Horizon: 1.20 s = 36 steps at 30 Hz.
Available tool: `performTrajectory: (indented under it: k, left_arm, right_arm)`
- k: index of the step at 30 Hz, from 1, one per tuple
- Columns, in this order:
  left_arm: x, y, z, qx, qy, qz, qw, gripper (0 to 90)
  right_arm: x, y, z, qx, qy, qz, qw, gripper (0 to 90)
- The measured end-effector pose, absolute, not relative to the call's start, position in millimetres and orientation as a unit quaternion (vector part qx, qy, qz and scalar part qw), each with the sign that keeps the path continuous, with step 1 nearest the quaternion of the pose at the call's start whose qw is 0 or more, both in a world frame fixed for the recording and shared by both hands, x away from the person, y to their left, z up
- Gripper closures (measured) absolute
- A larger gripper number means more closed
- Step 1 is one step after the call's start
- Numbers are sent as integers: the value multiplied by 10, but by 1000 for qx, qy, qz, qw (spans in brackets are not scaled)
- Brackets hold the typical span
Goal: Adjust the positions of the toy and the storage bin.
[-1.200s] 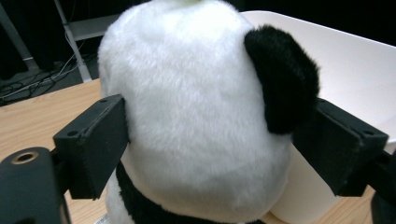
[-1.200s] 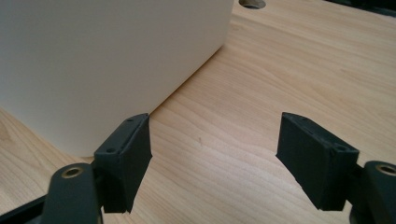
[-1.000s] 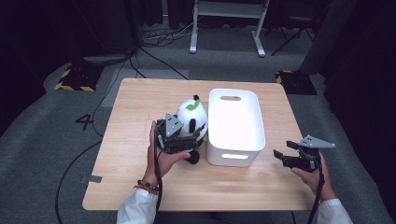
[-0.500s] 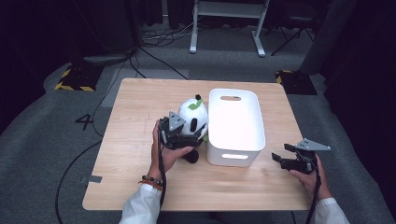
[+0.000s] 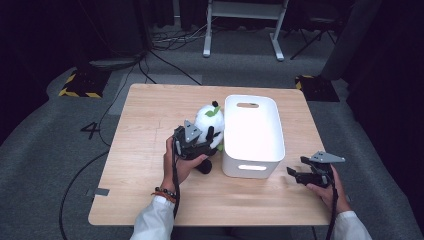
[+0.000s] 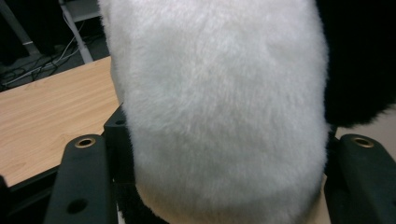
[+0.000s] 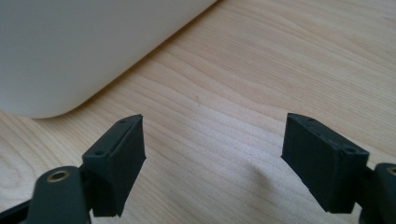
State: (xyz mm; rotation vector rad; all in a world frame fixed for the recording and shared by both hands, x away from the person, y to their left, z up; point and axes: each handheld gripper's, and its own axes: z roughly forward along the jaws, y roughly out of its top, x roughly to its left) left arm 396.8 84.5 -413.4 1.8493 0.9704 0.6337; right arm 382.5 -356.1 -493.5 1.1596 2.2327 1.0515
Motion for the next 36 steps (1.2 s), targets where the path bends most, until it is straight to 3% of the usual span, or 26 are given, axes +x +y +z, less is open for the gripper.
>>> performTrajectory:
  k: [36]
  left_arm:
    - [3961,840,-4181,739,400,260,476,370]
  right_arm:
    - [3904,-3522,-5047,426,809,355,195,188]
